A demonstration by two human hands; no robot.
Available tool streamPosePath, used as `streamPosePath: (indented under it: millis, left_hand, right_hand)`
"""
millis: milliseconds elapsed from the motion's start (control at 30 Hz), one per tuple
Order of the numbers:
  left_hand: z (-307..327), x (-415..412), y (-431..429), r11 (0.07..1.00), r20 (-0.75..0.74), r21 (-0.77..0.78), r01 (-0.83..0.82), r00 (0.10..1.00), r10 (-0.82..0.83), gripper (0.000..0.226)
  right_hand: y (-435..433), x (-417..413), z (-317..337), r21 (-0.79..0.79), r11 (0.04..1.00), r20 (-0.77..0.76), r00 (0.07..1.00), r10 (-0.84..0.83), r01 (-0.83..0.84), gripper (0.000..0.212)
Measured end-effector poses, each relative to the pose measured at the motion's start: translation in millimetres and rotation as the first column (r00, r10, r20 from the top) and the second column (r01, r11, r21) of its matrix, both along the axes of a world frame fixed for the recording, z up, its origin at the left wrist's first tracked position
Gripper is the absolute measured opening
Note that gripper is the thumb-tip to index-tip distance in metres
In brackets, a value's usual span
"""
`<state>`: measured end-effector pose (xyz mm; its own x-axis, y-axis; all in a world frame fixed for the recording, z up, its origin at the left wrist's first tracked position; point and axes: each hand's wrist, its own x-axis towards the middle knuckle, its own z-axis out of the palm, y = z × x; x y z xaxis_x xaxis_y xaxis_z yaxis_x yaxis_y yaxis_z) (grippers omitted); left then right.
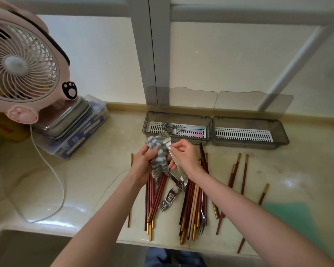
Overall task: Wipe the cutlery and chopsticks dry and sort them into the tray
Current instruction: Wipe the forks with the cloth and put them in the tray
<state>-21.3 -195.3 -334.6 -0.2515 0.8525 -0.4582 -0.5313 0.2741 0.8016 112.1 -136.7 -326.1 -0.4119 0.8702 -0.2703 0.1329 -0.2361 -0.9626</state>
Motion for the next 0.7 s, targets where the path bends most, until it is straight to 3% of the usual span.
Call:
streamPosePath:
  millis: [233,333,567,700]
  left_hand:
    - [-2,12,7,0.995,-0.055,-0.091,-0.040,0.998,0.035,0.009]
    - [-2,7,10,0.983,-0.010,-0.129,-0.131,0.991,0.131,0.021]
    - [2,3,24,0.956,-0.274,-0.167,-0.241,0.943,0.190,0.021]
    - [0,-4,31,0.945,-0.408,-0.174,-0.276,0.894,0.186,0.033]
  right_hand:
    - [-9,-4,2,-0.057,0.997,-0.011,0.999,0.043,-0.044,0.010]
    - [-13,2,1,-0.108,0.985,-0.045,0.990,0.130,-0.135,0.018]
    - [-18,6,-1,-0.127,0.990,-0.078,0.996,0.043,-0.053,0.008]
    - [-22,7,1,-0.109,0.994,-0.073,0.997,0.017,-0.025,0.004]
